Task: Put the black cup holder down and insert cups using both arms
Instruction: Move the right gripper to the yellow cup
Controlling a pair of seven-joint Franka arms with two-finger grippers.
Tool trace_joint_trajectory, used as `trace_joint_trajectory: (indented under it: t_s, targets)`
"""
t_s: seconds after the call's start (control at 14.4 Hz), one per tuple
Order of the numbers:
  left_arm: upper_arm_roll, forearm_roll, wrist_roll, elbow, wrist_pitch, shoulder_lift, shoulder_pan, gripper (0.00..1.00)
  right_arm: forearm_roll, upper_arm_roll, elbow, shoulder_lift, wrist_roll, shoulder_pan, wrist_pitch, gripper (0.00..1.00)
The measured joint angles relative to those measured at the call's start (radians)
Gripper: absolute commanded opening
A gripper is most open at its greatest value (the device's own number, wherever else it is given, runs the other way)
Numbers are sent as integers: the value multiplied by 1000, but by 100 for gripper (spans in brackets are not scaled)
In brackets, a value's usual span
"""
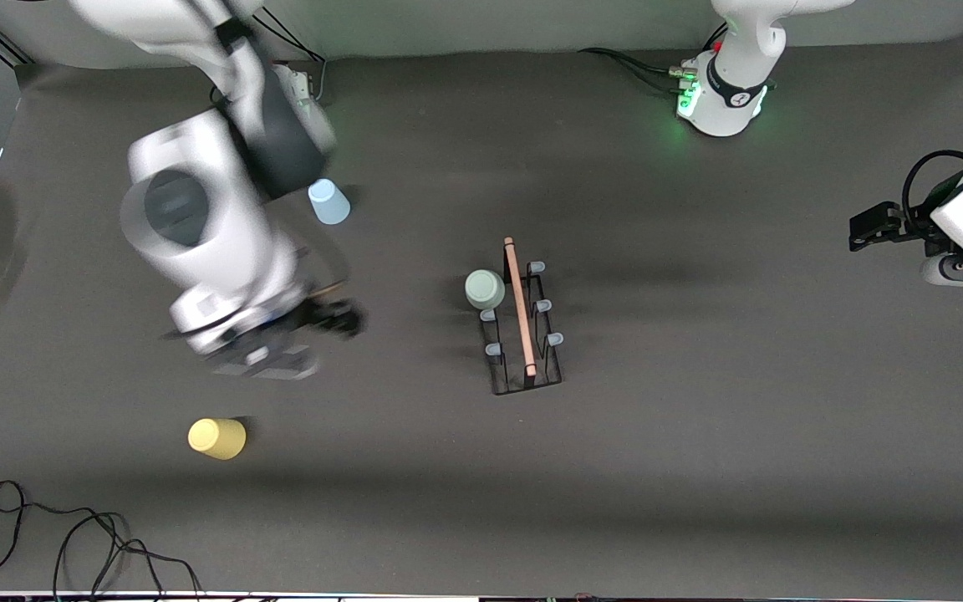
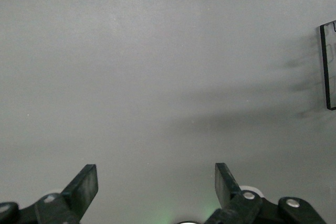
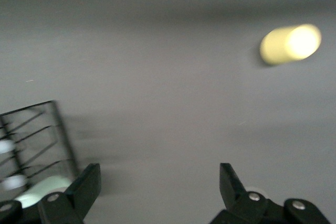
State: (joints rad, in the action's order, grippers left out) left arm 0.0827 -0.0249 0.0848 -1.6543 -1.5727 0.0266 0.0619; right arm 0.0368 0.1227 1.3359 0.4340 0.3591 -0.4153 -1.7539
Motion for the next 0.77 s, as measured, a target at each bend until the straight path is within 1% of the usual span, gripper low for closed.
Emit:
trace_joint_trajectory:
  t_s: [0.21,0.35,0.49,0.63,0.77]
  targets:
    - [-1,0,0,0,1,0,1,99,0,0,1,10,-272,183,-2,100]
    - [-1,0,0,0,4,0,0,99,1,0,22,25,-370,262,-46,100]
    - [-2,0,0,0,5,0,1,99,2,-1,97,43,-407,299,-167,100]
    - [-1,0,0,0,6,0,1,99,2,-1,181,73,-410,307,-299,100]
    - [-1,0,0,0,6,0,1,99,2,-3,222,114,-410,307,-399,100]
